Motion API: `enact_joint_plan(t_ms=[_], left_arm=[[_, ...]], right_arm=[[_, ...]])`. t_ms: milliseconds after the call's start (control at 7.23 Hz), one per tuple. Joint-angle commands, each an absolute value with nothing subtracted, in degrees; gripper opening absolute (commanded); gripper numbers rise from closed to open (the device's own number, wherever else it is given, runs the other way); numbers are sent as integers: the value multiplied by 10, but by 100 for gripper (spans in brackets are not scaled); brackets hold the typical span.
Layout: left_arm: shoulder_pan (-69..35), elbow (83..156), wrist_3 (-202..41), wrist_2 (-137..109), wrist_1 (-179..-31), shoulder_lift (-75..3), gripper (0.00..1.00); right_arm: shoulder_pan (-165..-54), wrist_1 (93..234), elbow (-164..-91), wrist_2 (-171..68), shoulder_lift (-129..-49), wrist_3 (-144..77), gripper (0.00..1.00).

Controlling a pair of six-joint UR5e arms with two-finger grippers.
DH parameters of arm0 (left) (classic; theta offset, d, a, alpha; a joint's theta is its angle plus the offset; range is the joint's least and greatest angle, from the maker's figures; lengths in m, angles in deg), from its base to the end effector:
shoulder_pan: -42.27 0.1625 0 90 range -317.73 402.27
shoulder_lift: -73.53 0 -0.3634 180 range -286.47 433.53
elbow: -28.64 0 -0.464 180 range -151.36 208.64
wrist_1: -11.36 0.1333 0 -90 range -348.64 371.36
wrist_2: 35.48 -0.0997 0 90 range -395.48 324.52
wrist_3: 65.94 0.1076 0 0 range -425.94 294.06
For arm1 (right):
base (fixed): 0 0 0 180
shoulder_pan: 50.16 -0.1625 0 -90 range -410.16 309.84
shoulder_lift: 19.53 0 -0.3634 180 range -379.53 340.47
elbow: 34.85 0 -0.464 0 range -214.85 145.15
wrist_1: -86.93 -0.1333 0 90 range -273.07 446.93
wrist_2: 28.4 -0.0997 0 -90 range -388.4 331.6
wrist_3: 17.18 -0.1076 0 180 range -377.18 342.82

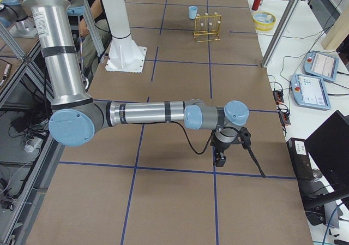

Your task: Hang cup on cup holder

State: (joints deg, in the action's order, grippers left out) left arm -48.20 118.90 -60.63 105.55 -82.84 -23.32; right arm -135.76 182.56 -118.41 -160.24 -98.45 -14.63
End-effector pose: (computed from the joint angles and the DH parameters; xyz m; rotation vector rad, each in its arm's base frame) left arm -0.0547 -0.6144 0.5127 0.2289 0.8781 0.1665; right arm 0.0130 -0.6335 0.5635 -0.0283 -0.7303 -0.1095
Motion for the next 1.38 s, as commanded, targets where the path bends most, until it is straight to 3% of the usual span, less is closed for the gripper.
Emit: enact_joint_plan(t_ms=[0, 553, 1245], left_arm=[[-482, 1196, -625, 1052, -853, -255, 100], [-450, 1259, -778, 1019, -961, -247, 100], [-313, 1323, -1056, 877, -1210, -218, 100]], right_arm=[[-1358, 1826, -1184, -1602, -985, -146, 100], [-1358, 1826, -1184, -1602, -985, -146, 100], [-1358, 1826, -1184, -1602, -985, -146, 100]])
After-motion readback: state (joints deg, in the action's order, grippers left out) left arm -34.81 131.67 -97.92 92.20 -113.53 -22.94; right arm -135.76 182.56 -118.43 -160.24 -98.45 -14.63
